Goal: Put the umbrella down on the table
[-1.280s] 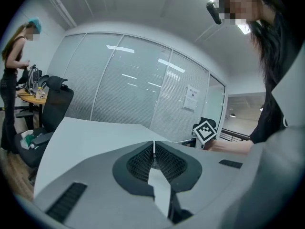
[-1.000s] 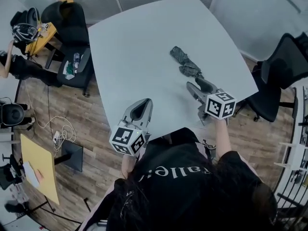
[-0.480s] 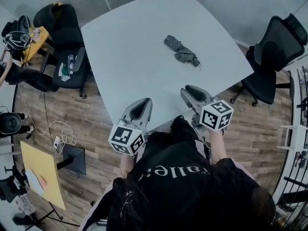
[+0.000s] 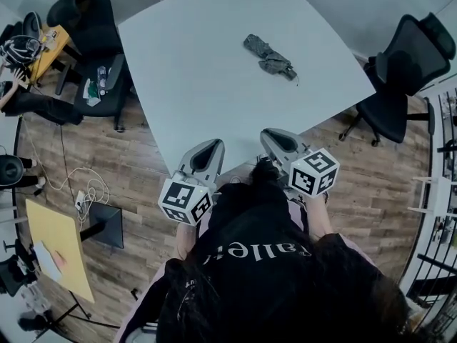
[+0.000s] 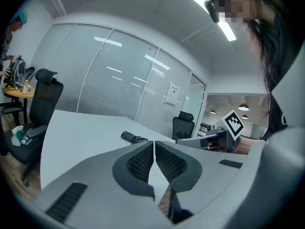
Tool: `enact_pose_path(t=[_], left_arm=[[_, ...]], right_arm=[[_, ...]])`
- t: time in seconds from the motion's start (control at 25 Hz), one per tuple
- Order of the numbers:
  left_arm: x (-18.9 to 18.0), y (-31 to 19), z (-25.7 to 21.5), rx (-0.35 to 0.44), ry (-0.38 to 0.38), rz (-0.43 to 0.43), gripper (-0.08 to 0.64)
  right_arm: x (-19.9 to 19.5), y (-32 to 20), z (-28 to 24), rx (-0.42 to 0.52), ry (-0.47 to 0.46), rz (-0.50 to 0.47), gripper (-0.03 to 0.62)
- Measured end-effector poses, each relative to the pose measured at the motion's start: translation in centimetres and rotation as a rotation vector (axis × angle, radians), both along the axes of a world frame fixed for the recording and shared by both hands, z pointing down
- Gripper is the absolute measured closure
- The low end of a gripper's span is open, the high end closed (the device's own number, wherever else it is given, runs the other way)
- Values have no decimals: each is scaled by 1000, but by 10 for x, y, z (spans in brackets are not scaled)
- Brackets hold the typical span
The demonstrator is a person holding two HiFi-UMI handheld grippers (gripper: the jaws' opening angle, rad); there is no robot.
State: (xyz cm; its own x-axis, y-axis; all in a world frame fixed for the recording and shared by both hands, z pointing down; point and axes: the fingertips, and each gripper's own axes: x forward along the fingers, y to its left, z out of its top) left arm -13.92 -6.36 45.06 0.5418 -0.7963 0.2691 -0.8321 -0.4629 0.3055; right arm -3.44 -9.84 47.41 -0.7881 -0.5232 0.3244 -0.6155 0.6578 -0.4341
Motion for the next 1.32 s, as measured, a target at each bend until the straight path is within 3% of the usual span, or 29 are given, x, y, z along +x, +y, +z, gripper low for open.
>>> enact_pose_path(t=[0.68, 1.32], left_arm=[[10, 11, 0, 8, 7, 12, 531], [32, 1, -1, 35, 29, 97, 531]], right_arm=[[-5, 13, 3, -12, -2, -36, 566], [5, 9, 4, -12, 18, -22, 566]])
